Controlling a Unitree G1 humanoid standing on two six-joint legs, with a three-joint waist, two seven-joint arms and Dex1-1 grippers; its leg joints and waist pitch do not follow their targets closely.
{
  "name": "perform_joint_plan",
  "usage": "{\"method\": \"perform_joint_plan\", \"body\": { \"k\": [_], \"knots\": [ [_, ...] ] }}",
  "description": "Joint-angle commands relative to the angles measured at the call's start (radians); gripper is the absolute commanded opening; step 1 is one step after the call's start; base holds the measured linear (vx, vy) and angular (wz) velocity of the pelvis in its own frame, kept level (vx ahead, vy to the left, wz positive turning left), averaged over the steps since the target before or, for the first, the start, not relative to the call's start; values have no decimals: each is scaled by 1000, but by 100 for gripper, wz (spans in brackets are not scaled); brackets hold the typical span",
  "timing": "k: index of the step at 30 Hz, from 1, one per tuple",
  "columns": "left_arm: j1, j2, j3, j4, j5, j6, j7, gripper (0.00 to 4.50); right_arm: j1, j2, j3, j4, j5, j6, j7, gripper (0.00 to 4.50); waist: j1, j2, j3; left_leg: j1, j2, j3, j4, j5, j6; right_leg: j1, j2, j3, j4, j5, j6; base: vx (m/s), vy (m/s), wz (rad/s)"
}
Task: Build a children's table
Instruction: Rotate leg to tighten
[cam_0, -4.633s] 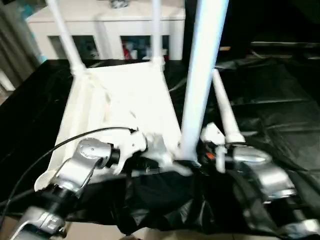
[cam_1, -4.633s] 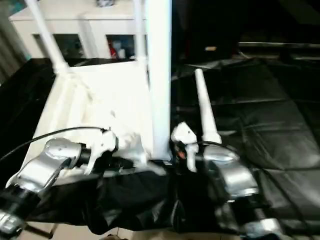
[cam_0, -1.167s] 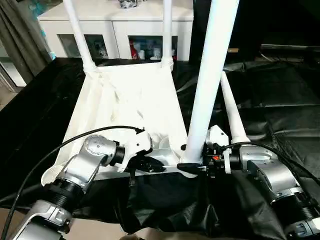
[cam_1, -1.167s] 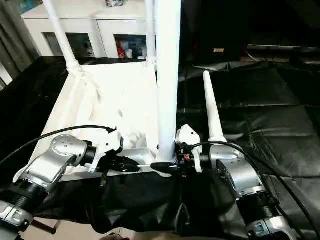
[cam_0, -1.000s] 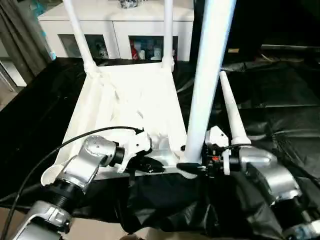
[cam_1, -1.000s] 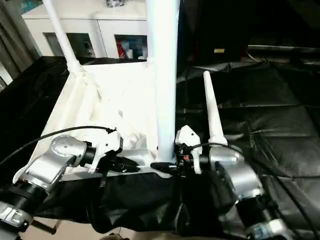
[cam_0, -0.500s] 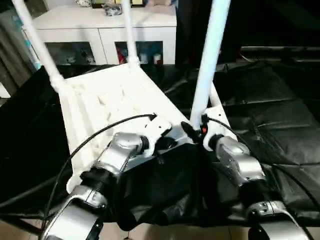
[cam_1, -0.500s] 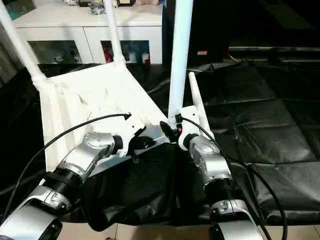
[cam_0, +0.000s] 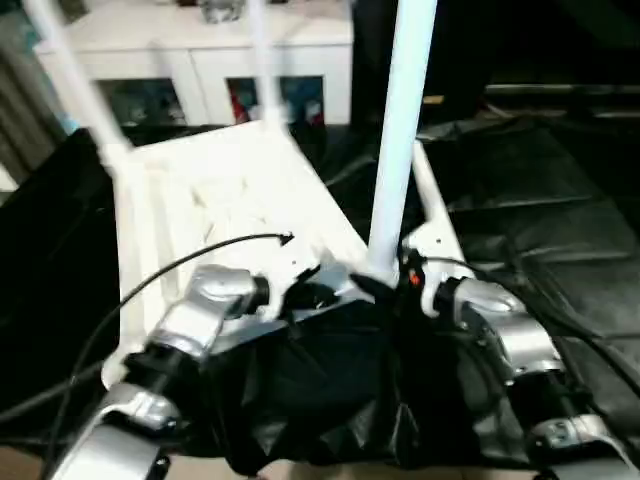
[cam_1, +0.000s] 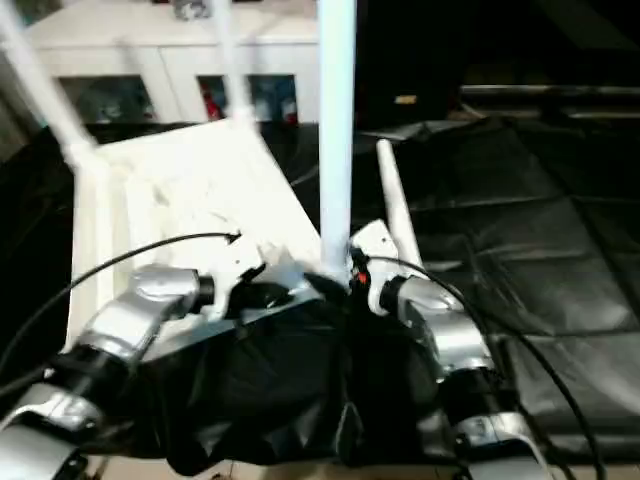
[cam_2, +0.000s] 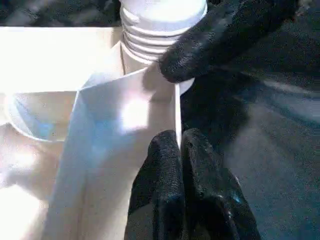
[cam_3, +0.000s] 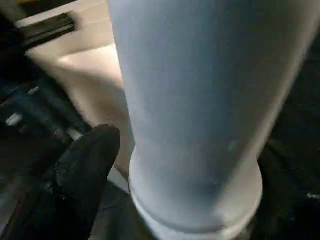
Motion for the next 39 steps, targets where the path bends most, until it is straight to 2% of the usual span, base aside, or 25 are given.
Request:
{"method": "perform_joint_plan", "body": {
  "k": [1, 2, 5, 8, 11, 13, 15, 21, 24, 27, 31, 32, 33, 34, 35, 36, 37, 39],
  "knots": [
    [8, 14, -34, -67, -33, -26, -87, 0, 13, -9, 43, -42, 34, 5, 105, 395, 6, -5, -69, 9, 55, -13, -67, -206, 85, 53, -57, 39, -59, -147, -263, 0, 0, 0],
    [17, 33, -34, -83, -43, -28, -114, 0, 15, -31, 44, -55, 43, 8, 140, 395, 13, -3, -68, 10, 57, -13, -69, -220, 78, 53, -58, 40, -59, -168, -259, 0, 0, 0],
    [33, 66, -28, -111, -61, -23, -159, 0, 24, -73, 54, -79, 47, 1, 196, 395, 20, -3, -64, 16, 57, -12, -74, -264, 55, 46, -57, 43, -64, -225, -244, 0, 0, 0],
    [50, 102, -30, -136, -66, -18, -207, 0, 26, -97, 53, -82, 41, -13, 220, 395, 20, -6, -62, 14, 57, -14, -77, -277, 36, 47, -59, 46, -66, -262, -232, 0, 0, 0],
    [59, 116, -28, -148, -71, -14, -220, 0, 32, -109, 57, -95, 51, -4, 256, 395, 20, -8, -64, 13, 55, -13, -75, -267, 38, 48, -59, 46, -65, -252, -229, 0, 0, 0],
    [63, 122, -30, -154, -75, -11, -225, 0, 35, -114, 60, -100, 58, 1, 269, 369, 21, -7, -65, 11, 55, -14, -74, -249, 44, 49, -58, 46, -63, -236, -231, 0, 0, 0],
    [67, 127, -29, -159, -77, -10, -229, 0, 37, -114, 60, -106, 66, 10, 277, 369, 22, -8, -66, 10, 55, -13, -72, -229, 52, 49, -57, 45, -60, -210, -238, 0, 0, 0],
    [71, 120, -24, -163, -75, -3, -210, 0, 57, -103, 74, -115, 60, 16, 273, 325, 23, -11, -65, 10, 54, -13, -72, -230, 51, 49, -57, 44, -63, -237, -231, 0, 0, 0],
    [61, 96, -19, -145, -63, -1, -159, 0, 58, -76, 61, -96, 45, 21, 205, 306, 22, -10, -65, 11, 54, -13, -73, -238, 45, 47, -57, 45, -64, -250, -227, 0, 0, 0],
    [34, 59, -17, -99, -29, 2, -70, 0, 45, -32, 43, -41, 13, 17, 76, 284, 16, -9, -62, 12, 51, -15, -76, -264, 25, 46, -60, 45, -71, -293, -214, 0, 0, 0],
    [-24, -25, -5, -17, 2, 16, 68, 0, 23, 56, 9, 46, -21, 34, -139, 278, 1, -9, -57, 15, 46, -20, -81, -312, -9, 46, -60, 43, -81, -391, -177, 0, 0, 0],
    [-26, -28, -5, -14, 4, 18, 75, 0, 22, 61, 7, 50, -21, 34, -149, 277, -2, -11, -57, 11, 44, -22, -82, -318, -11, 50, -61, 42, -83, -408, -167, 0, 0, 0],
    [-50, -64, -1, 17, 18, 24, 137, 0, 8, 100, -10, 86, -30, 30, -242, 276, -5, -2, -57, 13, 44, -22, -82, -320, -13, 46, -61, 43, -85, -404, -160, 0, 0, 0],
    [-50, -64, -1, 17, 18, 24, 137, 0, 8, 100, -10, 86, -30, 30, -242, 276, -9, -5, -56, 15, 43, -19, -81, -327, -11, 42, -59, 43, -88, -404, -161, 0, 0, 0],
    [-81, -109, 6, 59, 35, 35, 223, 0, -16, 149, -31, 137, -48, 21, -372, 275, -11, -4, -58, 14, 41, -21, -80, -325, -13, 46, -60, 42, -86, -397, -167, 0, 0, 0],
    [-84, -115, 7, 64, 37, 36, 234, 0, -19, 154, -33, 144, -50, 21, -387, 275, -16, -4, -55, 16, 40, -20, -81, -332, -16, 42, -58, 42, -88, -405, -168, 0, 0, 0],
    [-97, -133, 11, 80, 42, 42, 266, 0, -29, 173, -39, 165, -57, 20, -431, 275, -17, -5, -59, 18, 40, -22, -79, -334, -17, 44, -58, 40, -89, -408, -166, 0, 0, 0],
    [-117, -169, 20, 103, 44, 51, 313, 0, -44, 204, -36, 193, -67, 5, -465, 275, -18, 0, -59, 15, 41, -22, -80, -331, -10, 46, -58, 40, -88, -387, -169, 0, 0, 0]
  ]
}}
